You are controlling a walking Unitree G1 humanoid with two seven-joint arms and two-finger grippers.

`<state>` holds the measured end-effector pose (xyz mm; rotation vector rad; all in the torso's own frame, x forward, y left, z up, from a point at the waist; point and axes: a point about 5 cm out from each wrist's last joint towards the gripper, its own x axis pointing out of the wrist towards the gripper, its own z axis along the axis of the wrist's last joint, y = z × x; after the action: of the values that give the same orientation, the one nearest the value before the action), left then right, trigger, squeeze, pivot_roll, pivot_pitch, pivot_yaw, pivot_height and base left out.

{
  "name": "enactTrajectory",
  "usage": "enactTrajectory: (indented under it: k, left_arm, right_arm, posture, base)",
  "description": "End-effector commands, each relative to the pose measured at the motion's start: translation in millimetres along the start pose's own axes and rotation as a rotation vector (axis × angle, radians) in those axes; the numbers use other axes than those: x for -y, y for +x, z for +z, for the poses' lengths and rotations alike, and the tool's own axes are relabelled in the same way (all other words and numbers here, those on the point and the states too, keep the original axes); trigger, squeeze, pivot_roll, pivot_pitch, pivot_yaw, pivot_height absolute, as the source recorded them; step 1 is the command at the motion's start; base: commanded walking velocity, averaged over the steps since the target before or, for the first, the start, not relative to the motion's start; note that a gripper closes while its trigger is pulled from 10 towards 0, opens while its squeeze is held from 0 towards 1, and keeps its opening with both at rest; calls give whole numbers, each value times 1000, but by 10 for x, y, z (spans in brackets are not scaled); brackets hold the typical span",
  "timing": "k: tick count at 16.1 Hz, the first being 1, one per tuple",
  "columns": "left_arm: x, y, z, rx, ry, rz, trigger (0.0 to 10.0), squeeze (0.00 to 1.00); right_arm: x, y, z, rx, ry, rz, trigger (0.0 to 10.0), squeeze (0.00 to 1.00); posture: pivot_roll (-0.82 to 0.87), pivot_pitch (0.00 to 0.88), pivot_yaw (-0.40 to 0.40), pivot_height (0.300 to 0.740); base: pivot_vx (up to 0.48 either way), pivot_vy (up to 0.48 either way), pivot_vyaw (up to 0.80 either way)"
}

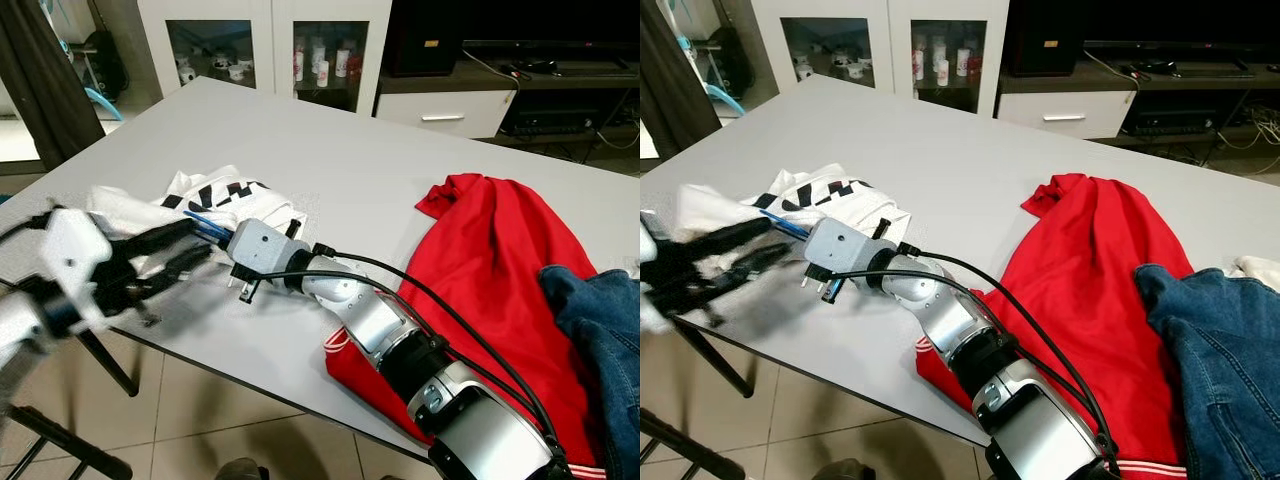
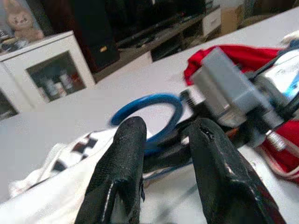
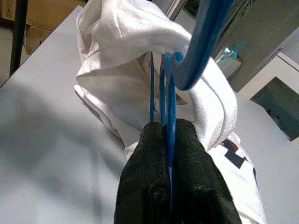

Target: Hang hanger

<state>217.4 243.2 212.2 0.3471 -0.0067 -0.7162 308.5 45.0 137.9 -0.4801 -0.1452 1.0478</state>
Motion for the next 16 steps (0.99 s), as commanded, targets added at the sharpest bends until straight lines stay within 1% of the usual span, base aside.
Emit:
enactTrajectory:
  k: [1,3,16]
  left_arm:
    - [-19,-47,50,-2,8,3,10000,0]
    - [-72,-185,3,-96,39,33,10000,0]
    - [-72,-185,3,-96,39,33,10000,0]
  right_arm:
    - [39,16,55,19,1,-17,10000,0]
    - [46,-16,13,12,3,-20,10000,0]
    - [46,-16,13,12,3,-20,10000,0]
  posture:
    - [135,0,17,740]
    - [140,0,14,740]
    - [140,0,14,740]
  base:
    - [0,0,0]
    - [0,0,0]
    - [0,0,0]
